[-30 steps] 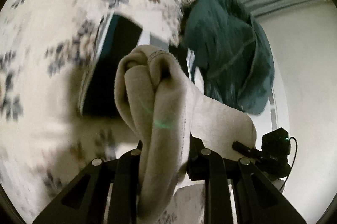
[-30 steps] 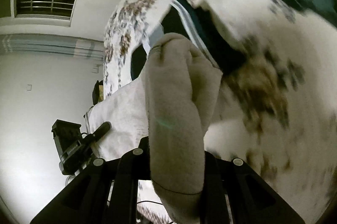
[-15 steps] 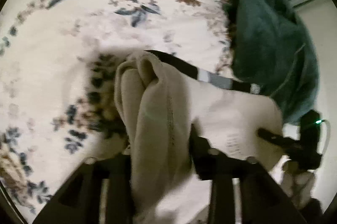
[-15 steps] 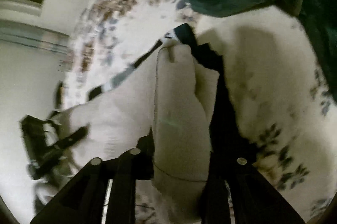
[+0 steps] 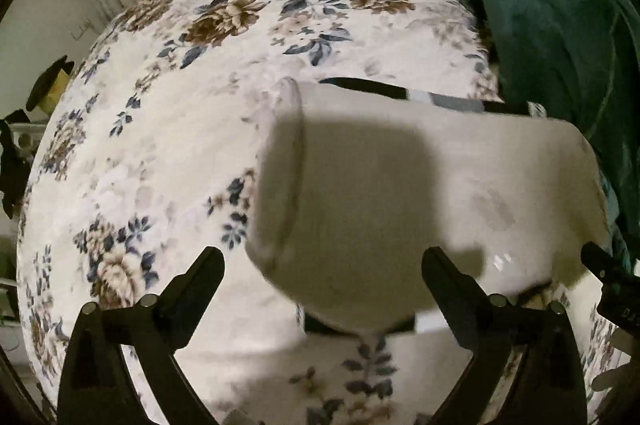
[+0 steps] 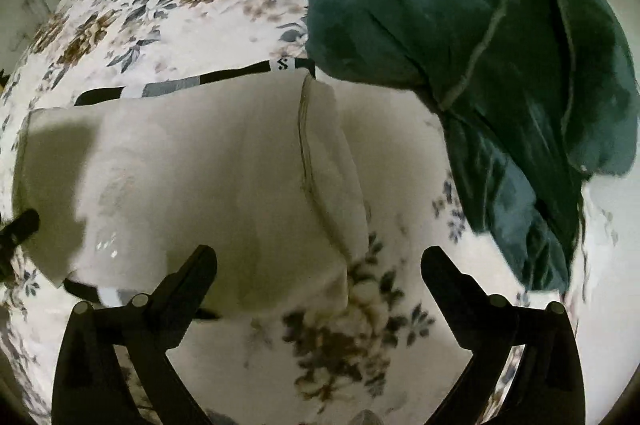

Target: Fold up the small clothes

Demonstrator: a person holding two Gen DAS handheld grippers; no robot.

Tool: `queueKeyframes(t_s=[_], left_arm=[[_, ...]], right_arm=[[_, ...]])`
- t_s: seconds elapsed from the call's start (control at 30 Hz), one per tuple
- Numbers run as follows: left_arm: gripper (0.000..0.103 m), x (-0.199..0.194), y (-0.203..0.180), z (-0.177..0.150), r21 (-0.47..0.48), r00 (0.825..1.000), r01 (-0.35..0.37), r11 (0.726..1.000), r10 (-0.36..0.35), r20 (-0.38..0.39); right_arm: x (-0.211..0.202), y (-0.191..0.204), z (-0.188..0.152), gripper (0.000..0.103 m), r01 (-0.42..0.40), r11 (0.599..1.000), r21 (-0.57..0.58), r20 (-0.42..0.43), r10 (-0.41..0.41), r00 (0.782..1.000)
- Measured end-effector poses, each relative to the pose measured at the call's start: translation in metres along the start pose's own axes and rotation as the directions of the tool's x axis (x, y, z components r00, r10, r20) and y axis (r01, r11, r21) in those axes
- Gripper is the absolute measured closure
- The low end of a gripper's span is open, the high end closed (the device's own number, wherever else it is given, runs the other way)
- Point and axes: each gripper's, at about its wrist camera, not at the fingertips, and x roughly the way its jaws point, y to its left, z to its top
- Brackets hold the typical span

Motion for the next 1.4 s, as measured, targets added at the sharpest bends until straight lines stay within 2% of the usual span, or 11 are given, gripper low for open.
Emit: queueKeyframes(t_s=[0.17, 0.37, 0.5, 0.7, 0.97, 1.17, 1.33, 1.4], left_arm=[[0.002, -0.052, -0.01, -0.02, 0.004, 0.998, -0.044, 0.999, 0.044, 0.052], [0.002, -0.144, -0.013, -0.054, -0.003, 0.991, -0.026, 1.0, 0.026, 0.129], [0.002, -0.218, -0.02, -0.084, 0.017, 0.982, -0.019, 1.0, 0.016, 0.188], [0.002, -0.321, -0.024, -0.135, 0.029, 0.963, -0.01, 1.0, 0.002, 0.268], [0.002, -0.423, -0.02, -0.187, 0.009, 0.935, -0.015, 1.0, 0.011, 0.354], [0.002, -0.483, -0.017, -0.22, -0.022, 0.914, 0.003, 1.0, 0.006, 0.406], [0.002, -0.512, -0.02, -0.243, -0.014, 0.898, 0.013, 1.0, -0.005, 0.441], [0.002, -0.52, -0.023, -0.25, -0.008, 0.893, 0.011, 1.0, -0.006, 0.45]], right_arm=[[-0.065, 0.0, -0.026, 0.0, 0.032, 0.999, 0.023, 0.087, -0.034, 0.996], [-0.164, -0.021, -0.068, 0.0, 0.028, 0.998, 0.058, 0.165, -0.038, 0.986], [-0.241, -0.036, -0.103, 0.0, 0.033, 0.998, 0.056, 0.234, -0.045, 0.971], [-0.36, -0.062, -0.164, 0.0, 0.024, 0.997, 0.067, 0.333, -0.045, 0.942], [-0.496, -0.089, -0.242, 0.0, 0.005, 0.999, 0.054, 0.455, -0.029, 0.89], [-0.571, -0.103, -0.285, 0.0, -0.025, 0.999, 0.041, 0.531, -0.001, 0.847], [-0.613, -0.113, -0.314, 0.0, -0.045, 0.998, 0.045, 0.574, 0.012, 0.818], [-0.621, -0.116, -0.32, 0.0, -0.054, 0.998, 0.044, 0.581, 0.018, 0.813]])
